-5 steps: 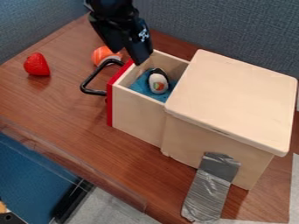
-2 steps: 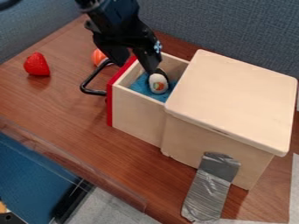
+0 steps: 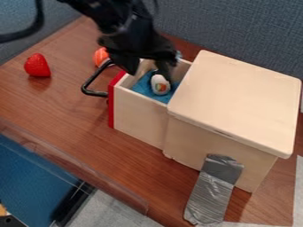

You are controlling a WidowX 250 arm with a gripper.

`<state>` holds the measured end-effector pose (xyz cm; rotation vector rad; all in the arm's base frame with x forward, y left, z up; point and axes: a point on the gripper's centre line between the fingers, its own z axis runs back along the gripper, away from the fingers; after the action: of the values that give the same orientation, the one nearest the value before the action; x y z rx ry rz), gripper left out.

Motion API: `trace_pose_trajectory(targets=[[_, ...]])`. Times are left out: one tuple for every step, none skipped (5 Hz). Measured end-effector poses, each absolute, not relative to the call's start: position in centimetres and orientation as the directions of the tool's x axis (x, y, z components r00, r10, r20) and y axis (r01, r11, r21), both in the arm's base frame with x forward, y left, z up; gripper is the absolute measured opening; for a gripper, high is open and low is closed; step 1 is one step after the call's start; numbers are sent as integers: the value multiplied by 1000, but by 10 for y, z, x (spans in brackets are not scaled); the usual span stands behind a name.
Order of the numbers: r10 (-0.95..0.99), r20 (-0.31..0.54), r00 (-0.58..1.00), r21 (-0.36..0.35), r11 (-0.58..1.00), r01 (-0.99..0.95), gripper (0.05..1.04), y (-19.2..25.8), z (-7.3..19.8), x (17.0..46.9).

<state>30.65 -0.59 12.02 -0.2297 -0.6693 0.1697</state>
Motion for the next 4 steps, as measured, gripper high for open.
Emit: trace_pose_trajectory(targets=[[258,606,752,-272,956,-108,999,-17,122,319],[292,609,738,-280,949,-145,999,-20,118,328],[334,628,703,-291,938,-186,1000,-20,116,336],[364,646,671,-297,930,-218,1000,-17,116,342]])
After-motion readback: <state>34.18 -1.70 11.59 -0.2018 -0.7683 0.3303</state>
